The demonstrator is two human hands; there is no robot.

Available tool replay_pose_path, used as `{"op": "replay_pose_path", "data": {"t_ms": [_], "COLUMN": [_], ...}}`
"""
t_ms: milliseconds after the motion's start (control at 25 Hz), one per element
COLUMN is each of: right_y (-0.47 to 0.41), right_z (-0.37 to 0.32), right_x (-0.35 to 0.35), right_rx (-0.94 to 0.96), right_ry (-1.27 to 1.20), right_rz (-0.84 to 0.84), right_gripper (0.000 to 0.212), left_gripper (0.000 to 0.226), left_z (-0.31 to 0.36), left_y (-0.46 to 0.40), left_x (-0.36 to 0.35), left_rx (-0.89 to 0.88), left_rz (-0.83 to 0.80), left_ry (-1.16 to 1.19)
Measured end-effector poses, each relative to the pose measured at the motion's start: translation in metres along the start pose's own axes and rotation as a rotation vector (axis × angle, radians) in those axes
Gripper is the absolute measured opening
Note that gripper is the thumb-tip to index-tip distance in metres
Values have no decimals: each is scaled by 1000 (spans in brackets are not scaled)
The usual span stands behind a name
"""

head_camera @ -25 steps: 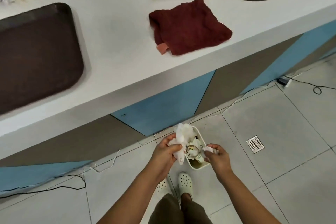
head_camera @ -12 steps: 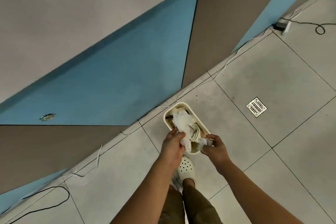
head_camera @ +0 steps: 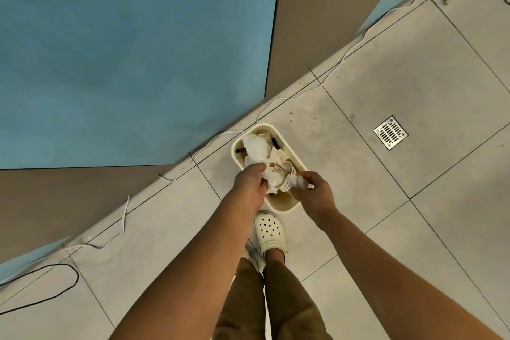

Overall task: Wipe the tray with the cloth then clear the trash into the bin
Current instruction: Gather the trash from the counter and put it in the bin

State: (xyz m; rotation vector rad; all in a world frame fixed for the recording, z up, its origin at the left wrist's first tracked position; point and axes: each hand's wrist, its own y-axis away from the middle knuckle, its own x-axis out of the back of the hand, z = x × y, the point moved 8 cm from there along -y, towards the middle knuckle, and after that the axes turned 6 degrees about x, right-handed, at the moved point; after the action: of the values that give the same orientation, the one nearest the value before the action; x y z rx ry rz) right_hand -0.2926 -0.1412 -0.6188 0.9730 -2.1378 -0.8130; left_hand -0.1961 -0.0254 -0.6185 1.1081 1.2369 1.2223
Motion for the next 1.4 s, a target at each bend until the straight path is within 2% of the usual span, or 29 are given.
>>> {"op": "replay_pose_path", "data": {"t_ms": [120, 280, 400, 480, 600, 760, 840, 920, 1080, 1200, 1400], "right_y": [-9, -4, 9, 10, -18, -63, -83, -103, -134, -162, -210], "right_z": [5, 20, 25, 27, 20, 26, 48, 68, 88, 108, 135], "right_x": [-10, -1, 4, -6, -30, -57, -72, -81, -91, -103, -119], "right_rx": [-11, -41, -31, 9, 111, 196, 187, 155, 176, 120, -39], "right_ry": [14, 197, 322, 459, 637, 798, 971, 1083, 1196, 1203, 1075], "right_rz": [-119, -118, -95, -154, -200, -183, -243, -294, -363, -452, -501], "right_gripper": [54, 42, 35, 36, 48, 67, 82, 91, 90, 90, 94], "left_gripper": [33, 40, 40, 40, 41, 51, 68, 88, 114, 116, 98], "left_z": [-3, -5, 4, 18, 33, 20, 15, 20, 23, 21, 26], "left_y": [-4, -3, 4, 7, -9, -59, -93, -129, -191, -228, -278], "left_x": [-5, 22, 41, 36, 11, -14, -23, -29, -24, -24, -34], "left_rx": [54, 5, -144, -375, -699, -818, -800, -704, -457, -364, -304], "left_rz": [-87, -45, 79, 122, 102, 81, 115, 202, 382, 393, 337], "left_ry": [-71, -287, -704, -1066, -1546, -1997, -2167, -2309, -2494, -2581, -2719]}}
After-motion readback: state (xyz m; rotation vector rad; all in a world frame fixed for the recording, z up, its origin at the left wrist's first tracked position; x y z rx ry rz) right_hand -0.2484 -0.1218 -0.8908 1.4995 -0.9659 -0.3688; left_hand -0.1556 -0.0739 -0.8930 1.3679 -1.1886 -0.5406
